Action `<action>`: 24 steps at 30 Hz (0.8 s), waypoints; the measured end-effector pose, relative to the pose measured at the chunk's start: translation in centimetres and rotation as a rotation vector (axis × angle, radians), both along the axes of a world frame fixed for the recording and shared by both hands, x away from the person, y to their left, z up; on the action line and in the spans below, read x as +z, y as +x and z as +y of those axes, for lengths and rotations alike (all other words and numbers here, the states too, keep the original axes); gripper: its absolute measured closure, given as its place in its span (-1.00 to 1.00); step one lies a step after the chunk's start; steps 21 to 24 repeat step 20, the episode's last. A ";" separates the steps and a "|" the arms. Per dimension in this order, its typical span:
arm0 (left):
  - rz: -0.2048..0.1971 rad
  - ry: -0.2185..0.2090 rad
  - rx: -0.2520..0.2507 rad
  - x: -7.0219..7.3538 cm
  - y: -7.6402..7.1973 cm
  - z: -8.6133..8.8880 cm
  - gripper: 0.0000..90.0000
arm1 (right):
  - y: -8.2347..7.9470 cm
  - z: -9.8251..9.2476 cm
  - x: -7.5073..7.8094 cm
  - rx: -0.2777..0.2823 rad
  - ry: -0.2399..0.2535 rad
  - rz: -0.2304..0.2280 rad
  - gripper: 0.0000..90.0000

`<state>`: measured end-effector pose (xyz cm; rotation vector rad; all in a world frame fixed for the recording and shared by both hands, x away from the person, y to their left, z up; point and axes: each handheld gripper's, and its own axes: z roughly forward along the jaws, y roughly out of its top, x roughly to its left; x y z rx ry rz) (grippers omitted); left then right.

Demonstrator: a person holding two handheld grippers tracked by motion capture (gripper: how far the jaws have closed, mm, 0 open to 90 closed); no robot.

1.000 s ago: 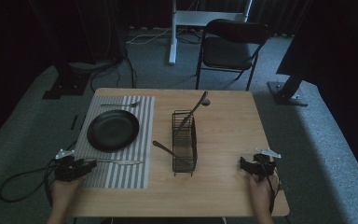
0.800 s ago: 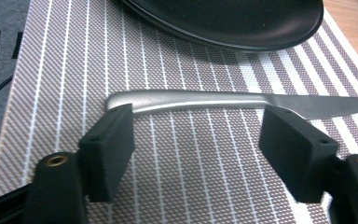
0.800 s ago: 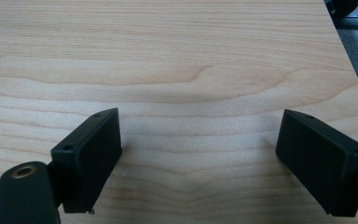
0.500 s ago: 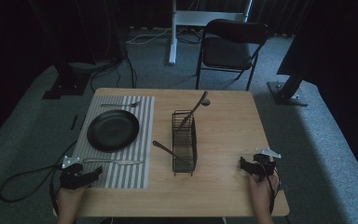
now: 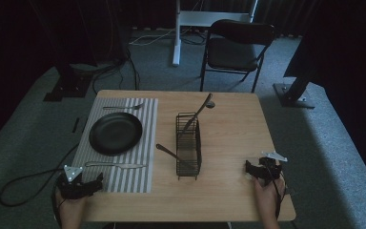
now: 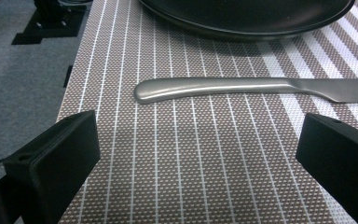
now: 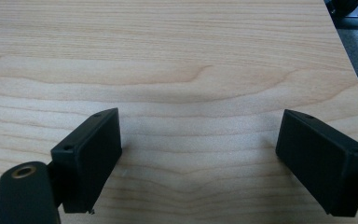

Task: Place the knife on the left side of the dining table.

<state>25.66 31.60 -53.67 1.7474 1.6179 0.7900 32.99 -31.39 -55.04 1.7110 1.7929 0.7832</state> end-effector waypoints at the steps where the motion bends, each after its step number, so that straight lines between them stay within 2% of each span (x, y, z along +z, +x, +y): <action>1: 0.000 0.000 0.000 0.0 0.0 0.0 -1.00 | 0.0 0.0 0.0 0.000 0.000 0.000 -0.71; 3: -0.012 0.040 0.036 -0.1 -0.2 0.0 -1.00 | 0.0 0.0 0.0 0.001 0.000 0.000 -0.71; 8: 0.005 0.095 0.088 -0.6 -0.1 0.1 -1.00 | 0.0 0.0 0.0 0.001 0.000 0.000 -0.71; 9: 0.005 0.095 0.088 -0.6 -0.1 0.1 -1.00 | 0.0 0.0 0.0 0.001 0.000 0.000 -0.71; 10: -0.021 0.099 0.126 -0.4 -0.2 0.3 -1.00 | 0.0 0.0 0.0 0.001 0.000 0.000 -0.71; 12: -0.033 0.104 0.145 -0.3 -0.3 0.5 -1.00 | 0.0 0.0 0.0 0.000 0.000 0.000 -0.71; 24: -0.023 0.095 0.154 -0.5 -0.3 0.6 -1.00 | 0.0 0.0 0.0 0.001 0.000 0.000 -0.71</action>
